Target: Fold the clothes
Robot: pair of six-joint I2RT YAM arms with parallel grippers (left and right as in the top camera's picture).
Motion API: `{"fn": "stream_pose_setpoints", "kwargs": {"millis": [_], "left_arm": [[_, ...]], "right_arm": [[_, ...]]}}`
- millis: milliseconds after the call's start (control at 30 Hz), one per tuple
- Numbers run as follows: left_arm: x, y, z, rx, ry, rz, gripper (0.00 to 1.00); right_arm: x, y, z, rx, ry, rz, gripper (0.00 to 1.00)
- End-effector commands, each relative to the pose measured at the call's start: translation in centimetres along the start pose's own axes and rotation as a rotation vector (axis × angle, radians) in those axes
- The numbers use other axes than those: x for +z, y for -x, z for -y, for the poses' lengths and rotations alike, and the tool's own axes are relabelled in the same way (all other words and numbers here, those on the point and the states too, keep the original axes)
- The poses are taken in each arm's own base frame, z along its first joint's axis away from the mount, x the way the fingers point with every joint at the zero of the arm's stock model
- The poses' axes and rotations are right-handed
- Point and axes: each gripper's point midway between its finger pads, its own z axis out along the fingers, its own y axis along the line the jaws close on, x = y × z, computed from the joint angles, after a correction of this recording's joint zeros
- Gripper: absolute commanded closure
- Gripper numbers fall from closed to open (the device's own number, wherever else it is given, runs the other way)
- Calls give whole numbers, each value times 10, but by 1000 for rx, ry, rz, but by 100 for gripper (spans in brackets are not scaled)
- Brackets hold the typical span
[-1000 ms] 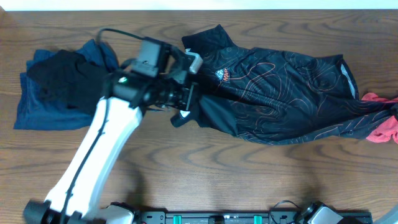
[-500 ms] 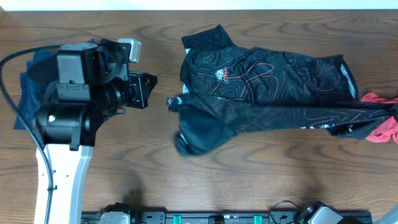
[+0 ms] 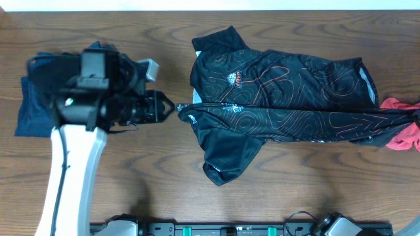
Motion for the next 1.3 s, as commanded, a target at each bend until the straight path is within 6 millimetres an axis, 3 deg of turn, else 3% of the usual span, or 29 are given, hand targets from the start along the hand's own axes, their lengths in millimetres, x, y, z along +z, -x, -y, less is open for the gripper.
{"fn": "stream_pose_setpoints", "kwargs": {"millis": [0,233,467,633,767,1267], "left_arm": [[31,-22,-8,-44,6,-143,57],[98,-72,-16,-80,23,-393,54],[150,-102,-25,-118,41,-457,53],[163,-118,-25,-112,47,-490,51],[175,-125,-22,-86,38,-479,40],[199,-132,-28,-89,30,-420,39]], "right_arm": [[-1,3,2,-6,-5,9,99],[-1,4,3,-7,-15,13,99],[-1,4,3,-7,-15,13,99],[-1,4,3,-7,-15,13,99],[-1,4,3,-6,-15,13,99],[-1,4,3,-7,-15,12,99]]}}
